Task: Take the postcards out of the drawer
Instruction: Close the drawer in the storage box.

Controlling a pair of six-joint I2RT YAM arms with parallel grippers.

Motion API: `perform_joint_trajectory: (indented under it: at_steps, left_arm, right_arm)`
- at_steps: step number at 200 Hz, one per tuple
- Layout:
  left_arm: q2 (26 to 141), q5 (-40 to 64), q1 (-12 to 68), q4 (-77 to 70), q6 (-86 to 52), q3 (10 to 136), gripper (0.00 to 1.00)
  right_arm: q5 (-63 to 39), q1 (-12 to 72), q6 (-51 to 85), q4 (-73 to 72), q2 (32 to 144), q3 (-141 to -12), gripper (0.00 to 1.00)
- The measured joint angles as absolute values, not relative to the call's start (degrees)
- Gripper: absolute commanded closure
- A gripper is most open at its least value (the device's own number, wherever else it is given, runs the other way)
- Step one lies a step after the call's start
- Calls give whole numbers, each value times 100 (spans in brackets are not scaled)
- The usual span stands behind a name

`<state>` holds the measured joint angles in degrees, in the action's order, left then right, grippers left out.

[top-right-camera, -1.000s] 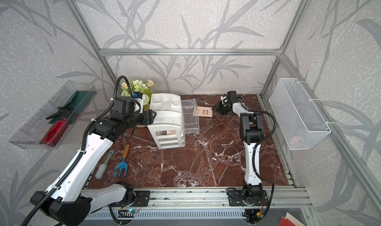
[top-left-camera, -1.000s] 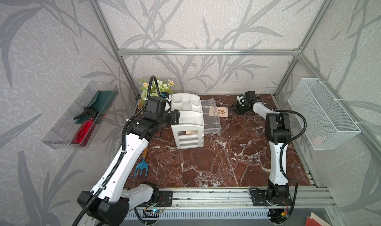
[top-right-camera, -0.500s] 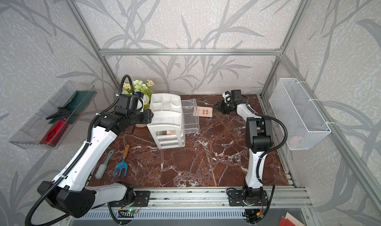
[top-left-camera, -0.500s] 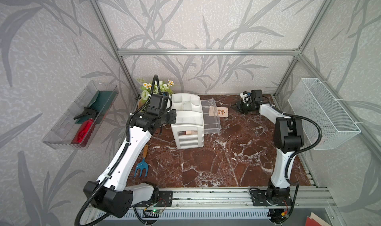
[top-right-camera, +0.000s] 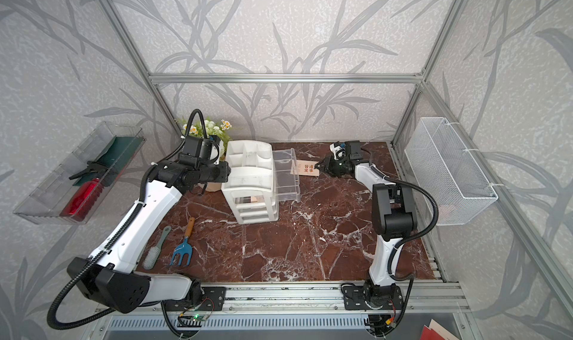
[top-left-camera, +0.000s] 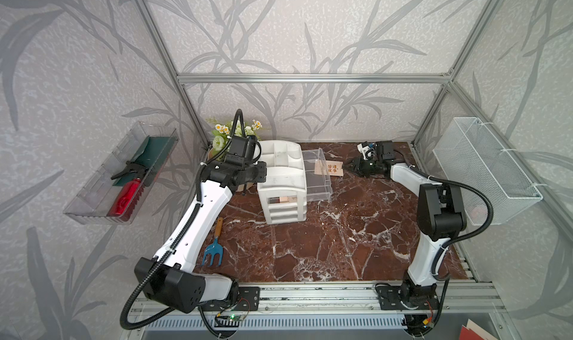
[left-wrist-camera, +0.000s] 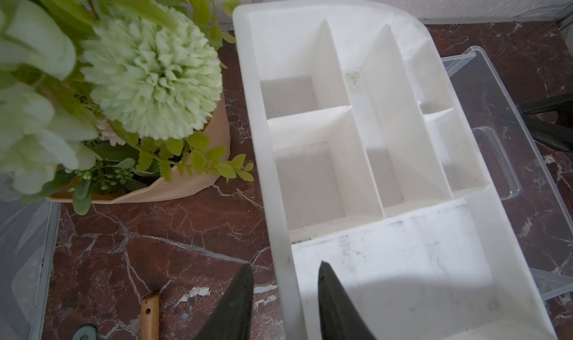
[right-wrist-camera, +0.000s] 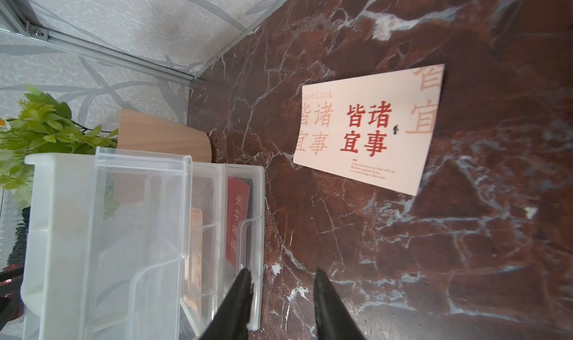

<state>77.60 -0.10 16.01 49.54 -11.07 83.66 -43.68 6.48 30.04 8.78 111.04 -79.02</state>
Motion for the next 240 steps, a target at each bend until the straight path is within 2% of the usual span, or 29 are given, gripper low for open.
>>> perform_joint_trajectory:
  at_steps: [132, 240]
  left_arm:
    - [7782, 281, 1562, 4956, -1120, 8366, 89]
    - [7800, 464, 1564, 4910, -1103, 8364, 90]
  right_arm:
    - [-4399, 1079, 3280, 421, 10678, -7391, 66]
    - [-4252, 1396, 3402, 287, 9690, -6547, 65]
